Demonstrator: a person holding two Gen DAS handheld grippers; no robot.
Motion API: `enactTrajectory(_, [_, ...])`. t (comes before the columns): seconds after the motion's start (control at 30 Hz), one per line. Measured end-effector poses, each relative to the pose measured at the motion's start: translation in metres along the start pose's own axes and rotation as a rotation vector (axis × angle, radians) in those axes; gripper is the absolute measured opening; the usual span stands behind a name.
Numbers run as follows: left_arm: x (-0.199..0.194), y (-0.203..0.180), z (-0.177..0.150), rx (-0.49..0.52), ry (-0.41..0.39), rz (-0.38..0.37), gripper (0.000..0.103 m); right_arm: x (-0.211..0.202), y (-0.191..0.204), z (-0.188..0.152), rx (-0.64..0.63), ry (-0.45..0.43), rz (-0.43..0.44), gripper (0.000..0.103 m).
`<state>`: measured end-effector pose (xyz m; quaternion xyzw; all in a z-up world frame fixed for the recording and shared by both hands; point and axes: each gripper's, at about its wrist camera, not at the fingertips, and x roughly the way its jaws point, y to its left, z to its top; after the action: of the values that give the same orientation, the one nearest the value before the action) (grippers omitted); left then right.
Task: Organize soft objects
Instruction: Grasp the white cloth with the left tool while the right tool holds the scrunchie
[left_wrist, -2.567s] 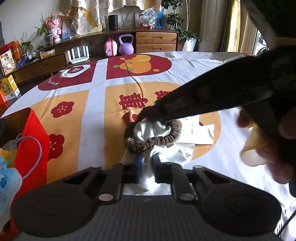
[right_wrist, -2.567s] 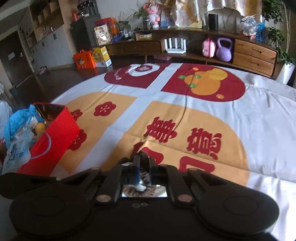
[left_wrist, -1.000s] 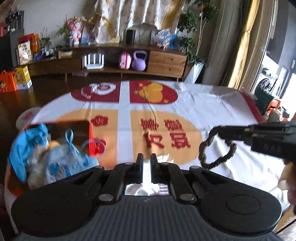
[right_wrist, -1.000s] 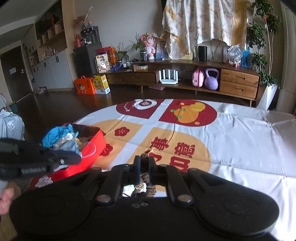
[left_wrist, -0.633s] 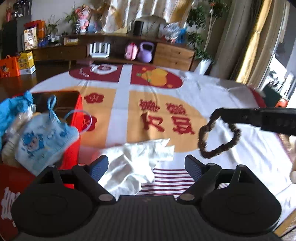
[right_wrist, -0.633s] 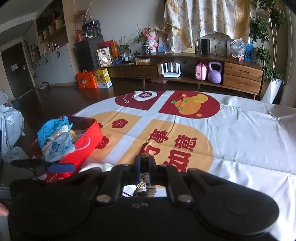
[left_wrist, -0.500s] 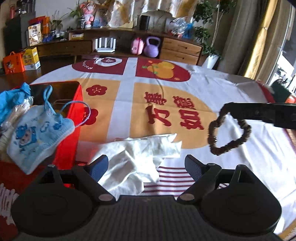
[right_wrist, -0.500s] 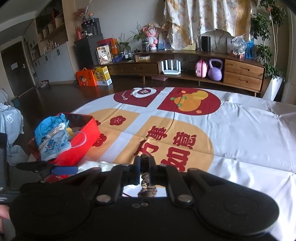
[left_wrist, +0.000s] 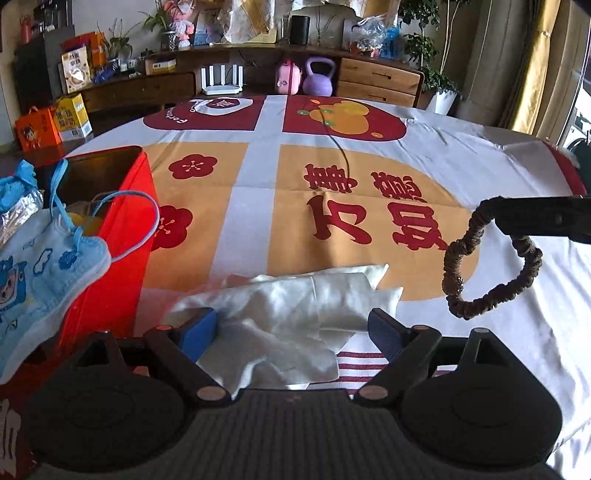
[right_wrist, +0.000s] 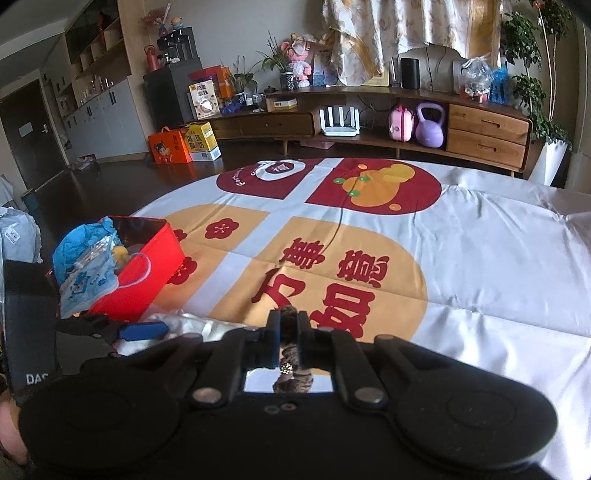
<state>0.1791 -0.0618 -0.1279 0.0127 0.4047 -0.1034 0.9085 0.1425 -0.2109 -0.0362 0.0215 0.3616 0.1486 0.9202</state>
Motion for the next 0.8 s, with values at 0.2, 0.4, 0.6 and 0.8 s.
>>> enactTrajectory(0.2, [-0.003, 0.001, 0.001, 0.038, -0.023, 0.023, 0.038, 0.003, 0.001, 0.0, -0.002, 0.004, 0.001, 0.007])
enactTrajectory(0.4, [-0.006, 0.002, 0.009, 0.049, -0.009, -0.004, 0.01, 0.002, 0.003, 0.001, -0.004, 0.004, -0.007, 0.007])
enactTrajectory(0.6, [-0.028, 0.007, 0.017, 0.041, -0.035, -0.041, 0.01, -0.006, 0.01, 0.002, -0.006, -0.007, -0.014, 0.007])
enactTrajectory(0.8, [-0.067, 0.024, 0.034, 0.009, -0.062, -0.073, 0.01, -0.023, 0.022, 0.008, -0.002, -0.034, 0.009, 0.007])
